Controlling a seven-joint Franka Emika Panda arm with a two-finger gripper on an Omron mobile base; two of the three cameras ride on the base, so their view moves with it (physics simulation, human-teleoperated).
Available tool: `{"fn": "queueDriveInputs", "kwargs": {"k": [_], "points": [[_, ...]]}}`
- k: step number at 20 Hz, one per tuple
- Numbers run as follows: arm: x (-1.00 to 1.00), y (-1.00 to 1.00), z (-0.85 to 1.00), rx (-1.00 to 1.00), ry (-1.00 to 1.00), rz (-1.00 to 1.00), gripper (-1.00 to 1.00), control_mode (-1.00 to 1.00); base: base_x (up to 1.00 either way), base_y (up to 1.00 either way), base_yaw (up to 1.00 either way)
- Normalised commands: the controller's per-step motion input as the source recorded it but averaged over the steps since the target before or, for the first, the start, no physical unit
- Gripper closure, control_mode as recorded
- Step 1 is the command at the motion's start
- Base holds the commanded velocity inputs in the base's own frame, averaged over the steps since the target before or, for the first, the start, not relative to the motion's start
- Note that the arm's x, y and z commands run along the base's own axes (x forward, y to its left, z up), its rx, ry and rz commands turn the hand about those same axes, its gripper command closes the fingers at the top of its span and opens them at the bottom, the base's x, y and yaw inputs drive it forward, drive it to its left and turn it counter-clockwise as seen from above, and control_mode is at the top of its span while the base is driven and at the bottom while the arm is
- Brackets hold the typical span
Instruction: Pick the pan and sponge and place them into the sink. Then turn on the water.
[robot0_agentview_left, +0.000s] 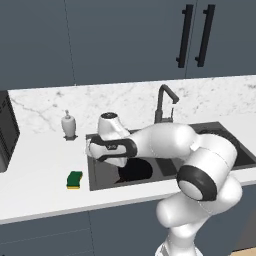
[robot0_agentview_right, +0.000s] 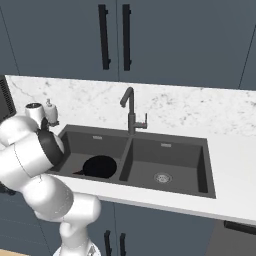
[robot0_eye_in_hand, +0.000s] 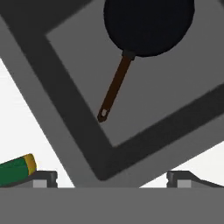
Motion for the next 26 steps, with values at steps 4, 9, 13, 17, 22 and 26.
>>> {"fn": "queueDriveInputs", "kwargs": {"k": [4, 9, 13, 17, 22, 26], "points": [[-0.05, 0.45, 0.56, 0.0, 0.01, 0.25, -1.0, -1.0, 0.0, 0.0, 0.0], [-0.02, 0.72, 0.04, -0.03, 0.0, 0.18, -1.0, -1.0, 0.0, 0.0, 0.0], [0.0, 0.74, -0.13, -0.1, -0.01, 0.13, -1.0, -1.0, 0.0, 0.0, 0.0], [0.0, 0.73, -0.12, -0.09, 0.0, 0.1, -1.0, -1.0, 0.0, 0.0, 0.0], [0.0, 0.22, -0.1, -0.03, 0.0, 0.01, -1.0, -1.0, 0.0, 0.0, 0.0], [0.0, 0.0, -0.36, 0.0, -0.05, 0.0, -1.0, -1.0, 0.0, 0.0, 0.0]]}}
